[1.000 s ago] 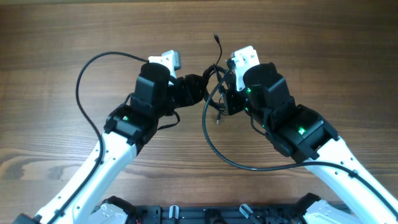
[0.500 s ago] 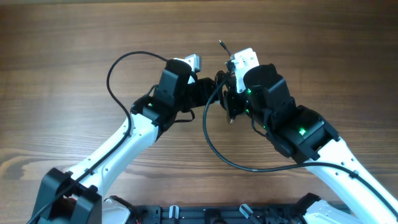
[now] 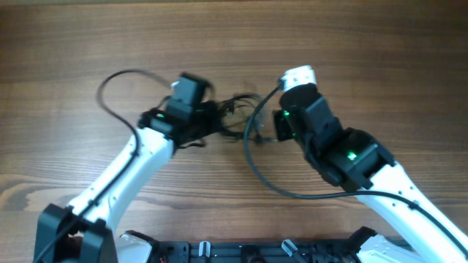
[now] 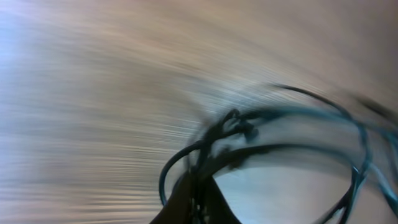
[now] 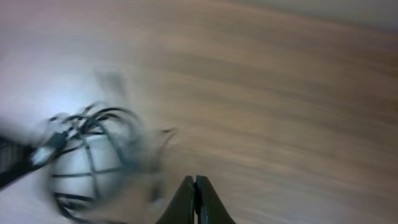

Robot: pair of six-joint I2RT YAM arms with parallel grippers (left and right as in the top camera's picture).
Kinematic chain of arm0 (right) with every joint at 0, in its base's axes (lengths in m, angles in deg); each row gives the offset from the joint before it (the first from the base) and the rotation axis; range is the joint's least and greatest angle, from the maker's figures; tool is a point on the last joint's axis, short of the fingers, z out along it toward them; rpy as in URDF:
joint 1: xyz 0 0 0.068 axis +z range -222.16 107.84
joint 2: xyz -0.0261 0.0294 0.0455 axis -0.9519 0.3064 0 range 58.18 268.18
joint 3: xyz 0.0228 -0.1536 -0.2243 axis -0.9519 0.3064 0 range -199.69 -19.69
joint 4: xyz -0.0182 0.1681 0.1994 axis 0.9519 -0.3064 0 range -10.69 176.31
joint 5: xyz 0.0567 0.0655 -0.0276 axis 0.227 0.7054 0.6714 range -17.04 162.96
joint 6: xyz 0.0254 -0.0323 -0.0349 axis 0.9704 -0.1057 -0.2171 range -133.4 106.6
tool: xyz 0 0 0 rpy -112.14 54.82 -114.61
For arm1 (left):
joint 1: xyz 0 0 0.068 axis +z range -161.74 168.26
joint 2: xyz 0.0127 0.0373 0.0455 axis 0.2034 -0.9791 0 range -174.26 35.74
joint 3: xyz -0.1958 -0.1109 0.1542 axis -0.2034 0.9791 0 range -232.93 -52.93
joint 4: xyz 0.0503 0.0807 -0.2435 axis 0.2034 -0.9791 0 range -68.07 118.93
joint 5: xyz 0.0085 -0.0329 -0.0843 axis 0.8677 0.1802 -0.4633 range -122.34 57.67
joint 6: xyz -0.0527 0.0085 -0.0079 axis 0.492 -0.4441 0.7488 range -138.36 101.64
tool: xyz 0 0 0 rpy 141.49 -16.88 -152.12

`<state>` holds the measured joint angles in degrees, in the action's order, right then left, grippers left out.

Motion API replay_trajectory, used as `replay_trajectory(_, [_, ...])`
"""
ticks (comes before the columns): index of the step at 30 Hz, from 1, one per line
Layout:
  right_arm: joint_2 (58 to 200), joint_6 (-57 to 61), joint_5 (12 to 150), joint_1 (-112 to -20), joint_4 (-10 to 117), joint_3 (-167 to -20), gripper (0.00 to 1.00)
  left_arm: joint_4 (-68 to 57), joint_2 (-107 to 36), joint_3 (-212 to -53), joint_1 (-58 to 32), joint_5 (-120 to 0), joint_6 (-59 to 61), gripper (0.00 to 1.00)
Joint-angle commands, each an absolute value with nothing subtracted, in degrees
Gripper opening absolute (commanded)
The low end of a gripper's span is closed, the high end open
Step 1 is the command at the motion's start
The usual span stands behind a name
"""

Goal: Untangle cables

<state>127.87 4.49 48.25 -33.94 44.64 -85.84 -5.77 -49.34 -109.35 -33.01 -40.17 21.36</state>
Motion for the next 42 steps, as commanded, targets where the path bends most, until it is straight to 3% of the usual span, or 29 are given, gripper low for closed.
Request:
replay_trajectory(1, [126.3,14.7,32.5,-34.5,41.6,-87.5,0.04,-11.7,-50.8,-107.6,-25.2,-32.9,21.2,0.04])
replay_trajectory(3, [126.3,15.3,33.3,-34.5,40.8,-87.5,0.04,-13.4,-48.6,-107.6,-23.7,-32.9,20.8,0.04])
replay_trajectory(5, [126.4,14.7,39.4,-34.5,41.0,-87.5,0.13,-12.2,-44.6,-107.6,-23.9,-37.0,18.3,0.04])
replay_trajectory(8, [127.8,5.2,54.5,-34.5,43.3,-87.5,0.34,-7.7,-38.7,-107.6,-23.9,-48.9,12.3,0.04])
replay_trajectory(11, [131.0,-5.9,68.0,-34.5,44.8,-87.5,0.67,-4.3,-30.3,-107.6,-23.9,-54.3,9.9,0.04])
replay_trajectory(13, [133.4,-9.6,72.3,-34.5,44.6,-87.5,0.95,-5.6,-25.3,-107.6,-23.8,-48.5,9.9,0.46])
replay_trajectory(14, [134.7,-11.2,74.8,-34.5,44.3,-87.5,0.99,-7.2,-23.7,-107.6,-23.8,-45.1,10.0,0.62])
replay_trajectory(17, [137.8,-15.1,81.2,-34.5,43.1,-87.5,1.0,-10.9,-22.3,-107.6,-23.8,-39.2,11.7,0.82])
replay_trajectory(18, [139.0,-16.2,83.2,-34.5,42.6,-87.5,1.0,-11.8,-22.3,-107.6,-23.8,-37.3,12.6,0.83])
replay_trajectory(19, [140.8,-17.9,86.0,-34.5,42.0,-87.5,1.0,-12.2,-22.5,-107.6,-23.8,-36.3,12.5,0.82])
replay_trajectory(20, [142.4,-19.0,88.3,-34.5,41.8,-87.5,0.99,-12.1,-22.5,-107.6,-23.8,-36.3,12.5,0.69])
replay_trajectory(23, [146.3,-19.4,90.7,-34.1,42.5,-87.5,1.0,-11.8,-22.5,-107.6,-23.8,-36.1,13.3,0.63])
replay_trajectory(30, [157.1,-21.0,92.1,-29.7,46.8,-87.5,0.89,-13.0,-22.5,-107.6,-23.3,-34.2,15.5,0.7])
replay_trajectory(36, [160.6,-27.2,86.5,-21.6,51.7,-87.5,0.86,-14.2,-22.5,-107.6,-23.4,-34.2,15.5,0.76])
replay_trajectory(42, [165.0,-36.5,86.0,-20.5,55.9,-87.2,0.86,-15.9,-22.5,-107.6,-23.4,-34.2,15.5,0.77])
